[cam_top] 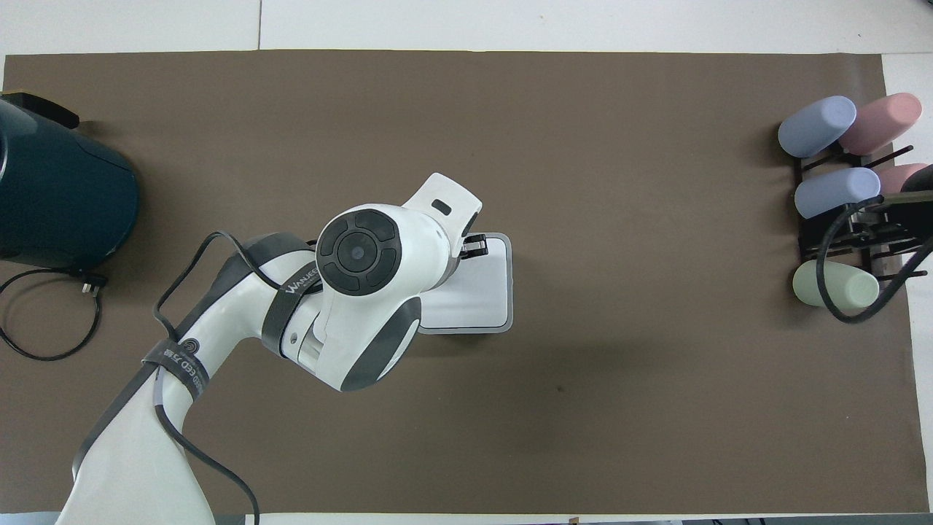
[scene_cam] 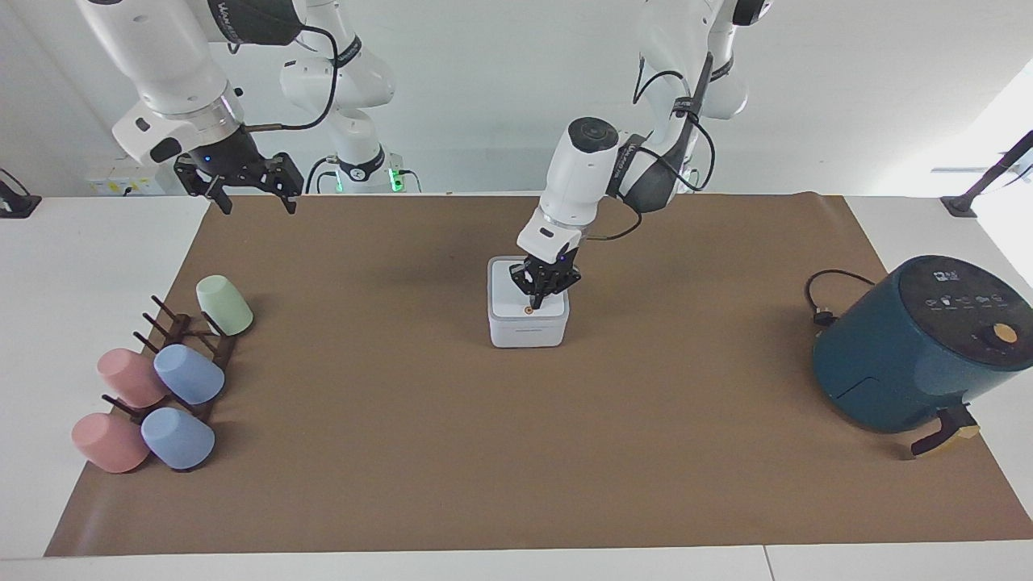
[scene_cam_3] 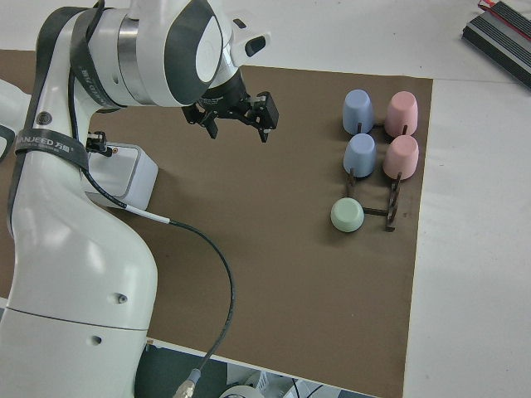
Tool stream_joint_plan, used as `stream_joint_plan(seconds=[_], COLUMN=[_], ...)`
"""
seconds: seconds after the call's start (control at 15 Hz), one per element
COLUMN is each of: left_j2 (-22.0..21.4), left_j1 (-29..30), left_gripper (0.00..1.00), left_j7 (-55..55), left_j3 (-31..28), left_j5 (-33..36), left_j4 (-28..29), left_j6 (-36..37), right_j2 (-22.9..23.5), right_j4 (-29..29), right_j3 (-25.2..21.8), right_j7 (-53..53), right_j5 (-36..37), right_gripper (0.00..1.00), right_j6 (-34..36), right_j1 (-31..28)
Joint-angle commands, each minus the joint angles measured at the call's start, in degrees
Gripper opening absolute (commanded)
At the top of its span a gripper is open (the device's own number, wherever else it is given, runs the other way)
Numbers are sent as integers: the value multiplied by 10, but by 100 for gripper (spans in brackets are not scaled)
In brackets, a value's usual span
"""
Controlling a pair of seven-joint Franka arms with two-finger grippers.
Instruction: Close trash can lid
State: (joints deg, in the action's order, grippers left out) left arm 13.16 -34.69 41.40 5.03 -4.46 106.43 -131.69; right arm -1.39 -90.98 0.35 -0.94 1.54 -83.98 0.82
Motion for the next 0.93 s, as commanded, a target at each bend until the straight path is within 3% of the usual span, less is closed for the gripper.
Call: stream_joint_plan(seconds=[0.0,0.2,0.33,0.67,0.87], left_j2=[-18,-53,-93,-149,-173], left_j1=[38,84,131,286,349], left_gripper=[0,2,100,100,100], left_j7=[-28,-82,-121,-327,-424], left_j3=[2,1,0,-1,-4], left_j5=[10,6,3,5,6], left_j4=[-39,-81,-78,-78,-69], left_j6=[108,216,256,361,394], right_j2=[-4,-4,-4,-4,-4], right_j4=[-4,-4,-4,-4,-4], right_j3=[4,4,4,4,4], right_j7=[-5,-6,-5,-5,-5], right_j5=[-5,-5,-5,-5,-5], right_gripper=[100,100,100,100,100], right_j6=[0,-1,0,0,0], right_j1=[-6,-6,-6,-6,-6])
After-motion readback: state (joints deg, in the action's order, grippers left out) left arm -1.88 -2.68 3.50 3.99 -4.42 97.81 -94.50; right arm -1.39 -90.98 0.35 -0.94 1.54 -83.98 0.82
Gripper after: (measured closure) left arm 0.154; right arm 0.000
